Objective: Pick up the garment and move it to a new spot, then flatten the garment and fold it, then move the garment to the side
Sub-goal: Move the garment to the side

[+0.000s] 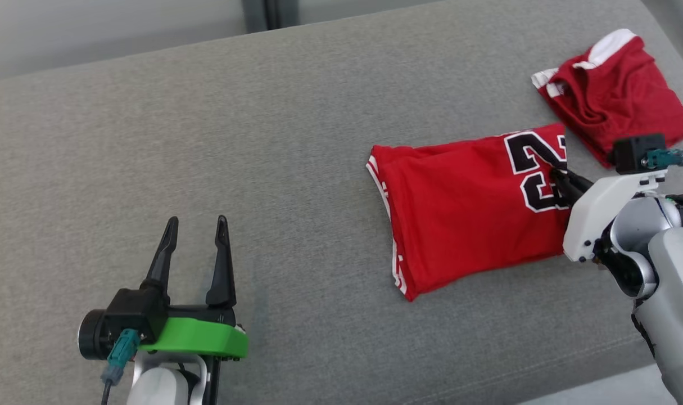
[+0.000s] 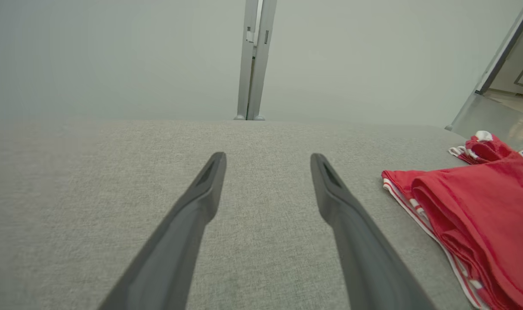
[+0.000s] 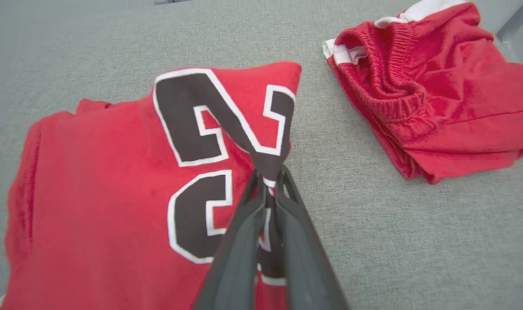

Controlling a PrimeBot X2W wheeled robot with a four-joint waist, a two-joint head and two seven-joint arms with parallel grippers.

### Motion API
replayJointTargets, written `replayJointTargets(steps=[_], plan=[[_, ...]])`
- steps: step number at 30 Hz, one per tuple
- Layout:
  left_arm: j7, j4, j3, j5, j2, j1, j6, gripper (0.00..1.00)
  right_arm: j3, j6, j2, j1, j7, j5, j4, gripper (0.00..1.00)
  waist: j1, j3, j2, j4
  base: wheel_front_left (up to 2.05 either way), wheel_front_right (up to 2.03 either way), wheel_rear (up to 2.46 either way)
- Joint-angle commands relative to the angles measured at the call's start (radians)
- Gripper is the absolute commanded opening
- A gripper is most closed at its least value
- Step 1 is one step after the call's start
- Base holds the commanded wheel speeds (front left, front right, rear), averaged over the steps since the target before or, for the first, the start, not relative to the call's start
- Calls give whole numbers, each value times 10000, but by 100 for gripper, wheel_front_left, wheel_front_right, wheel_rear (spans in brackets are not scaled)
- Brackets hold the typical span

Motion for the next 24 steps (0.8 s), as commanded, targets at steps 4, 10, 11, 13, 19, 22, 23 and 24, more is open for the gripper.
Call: replayJointTargets(steps=[4, 10, 11, 13, 19, 22, 23, 24], plan=[[-32, 21, -12, 179, 223, -455, -77, 100, -420, -19, 231, -340, -177, -94, -109, 0, 0, 937, -1, -2059, 0, 0, 0], [-30, 80, -66, 222, 308, -698, -124, 100, -610, -19, 502, -628, -374, -300, 56, 0, 0, 1050, -1, -2257, 0, 0, 0], [-30, 75, -72, 215, 317, -711, -123, 100, -620, -19, 526, -675, -388, -319, 87, 0, 0, 1052, -1, -2213, 0, 0, 0], [-30, 40, -19, 197, 343, -711, -53, 100, -600, -19, 561, -781, -441, -367, 127, 0, 0, 1044, -1, -2092, 0, 0, 0], [-30, -81, 178, 54, 353, -643, 35, 100, -622, -19, 500, -1332, -559, -624, 266, 0, 0, 962, -1, -1621, 0, 0, 0], [-30, -113, 241, 9, 336, -614, 62, 100, -606, -19, 457, -1791, -472, -758, 403, 0, 0, 921, -1, -1410, 0, 0, 0], [-30, -118, 234, -3, 322, -617, 47, 100, -630, -19, 423, -2009, -426, -822, 484, 0, 0, 911, -1, -1316, 0, 0, 0], [-30, -122, 240, -15, 315, -621, 41, 100, -648, -19, 398, -2197, -375, -868, 557, 0, 0, 906, -1, -1249, 0, 0, 0]])
